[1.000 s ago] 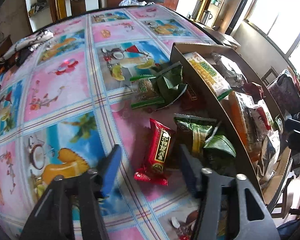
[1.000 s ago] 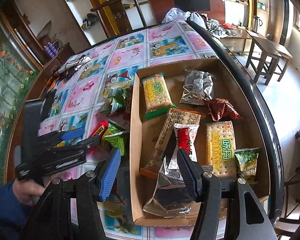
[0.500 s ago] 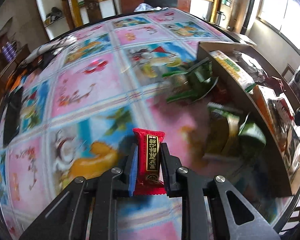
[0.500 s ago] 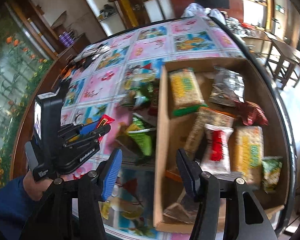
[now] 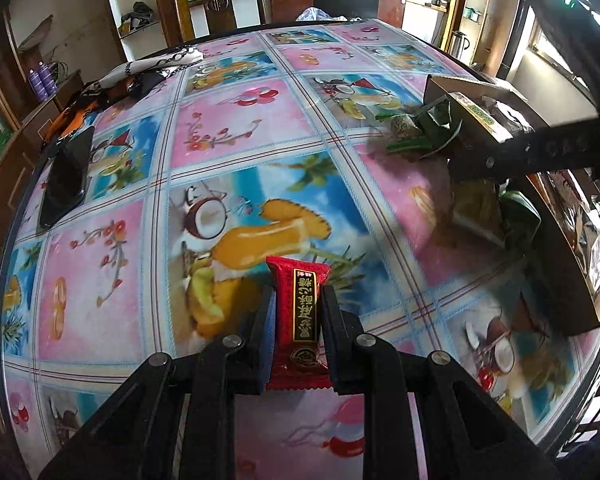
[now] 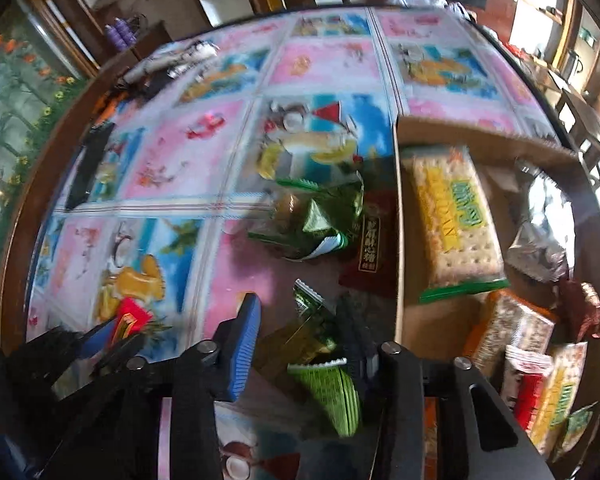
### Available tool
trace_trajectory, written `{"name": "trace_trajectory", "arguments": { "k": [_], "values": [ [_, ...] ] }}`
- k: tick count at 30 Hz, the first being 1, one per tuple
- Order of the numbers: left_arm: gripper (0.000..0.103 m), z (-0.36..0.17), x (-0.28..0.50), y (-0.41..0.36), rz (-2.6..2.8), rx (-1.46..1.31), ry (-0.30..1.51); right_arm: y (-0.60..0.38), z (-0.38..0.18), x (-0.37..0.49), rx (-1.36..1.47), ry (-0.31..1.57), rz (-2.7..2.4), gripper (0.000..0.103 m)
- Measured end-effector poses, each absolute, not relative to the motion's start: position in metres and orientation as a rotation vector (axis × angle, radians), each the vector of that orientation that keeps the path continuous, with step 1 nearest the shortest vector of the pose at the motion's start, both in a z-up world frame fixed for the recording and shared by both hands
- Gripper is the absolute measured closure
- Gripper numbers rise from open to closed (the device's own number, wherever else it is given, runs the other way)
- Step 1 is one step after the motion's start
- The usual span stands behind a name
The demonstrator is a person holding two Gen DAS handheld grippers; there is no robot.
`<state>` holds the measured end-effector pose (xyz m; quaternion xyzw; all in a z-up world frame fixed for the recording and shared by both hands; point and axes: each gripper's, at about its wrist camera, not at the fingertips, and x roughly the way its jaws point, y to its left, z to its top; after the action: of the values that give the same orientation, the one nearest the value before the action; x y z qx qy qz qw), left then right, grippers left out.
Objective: Organize snacks
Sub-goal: 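Grasp green snack packs from the pile with the right tool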
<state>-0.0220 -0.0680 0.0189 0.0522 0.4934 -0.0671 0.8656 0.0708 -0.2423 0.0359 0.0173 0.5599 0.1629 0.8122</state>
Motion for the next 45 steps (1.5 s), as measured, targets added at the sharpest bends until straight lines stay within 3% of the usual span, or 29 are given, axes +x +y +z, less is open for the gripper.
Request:
{"name": "trace_trajectory", "arguments": {
  "k": [6, 18, 27, 36, 37, 38, 40, 41, 42, 45],
  "values": [
    [0.083, 0.019, -0.023, -0.065, -0.166, 0.117, 1.034, -0.232, 0.027, 0.037, 0.115, 1.281, 0.505, 0.061],
    [0.082, 0.019, -0.023, -0.059, -0.219, 0.152, 1.032, -0.263, 0.045, -0.016, 0.325, 1.234, 0.440, 0.061],
    [0.082, 0.020, -0.028, -0.036, -0.217, 0.162, 1.030, -0.249, 0.013, -0.009, 0.444, 1.342, 0.349, 0.061],
    [0.082, 0.019, -0.035, -0.028, -0.221, 0.175, 1.015, -0.201, 0.019, 0.004, 0.105, 1.271, 0.260, 0.062],
    [0.082, 0.020, -0.035, -0.028, -0.222, 0.171, 1.014, -0.195, 0.020, 0.002, 0.055, 1.255, 0.255, 0.064],
    [0.082, 0.020, -0.036, -0.027, -0.222, 0.166, 1.013, -0.194, 0.020, 0.000, 0.048, 1.248, 0.255, 0.073],
    [0.082, 0.020, -0.036, -0.027, -0.220, 0.164, 1.012, -0.199, 0.020, -0.003, 0.056, 1.238, 0.264, 0.075],
    [0.082, 0.020, -0.036, -0.027, -0.218, 0.161, 1.011, -0.202, 0.021, -0.005, 0.076, 1.231, 0.281, 0.081],
    [0.082, 0.020, -0.035, -0.027, -0.216, 0.158, 1.010, -0.203, 0.021, -0.005, 0.085, 1.232, 0.288, 0.093],
    [0.082, 0.020, -0.034, -0.027, -0.211, 0.148, 1.010, -0.206, 0.023, -0.010, 0.103, 1.238, 0.298, 0.094]
  ]
}}
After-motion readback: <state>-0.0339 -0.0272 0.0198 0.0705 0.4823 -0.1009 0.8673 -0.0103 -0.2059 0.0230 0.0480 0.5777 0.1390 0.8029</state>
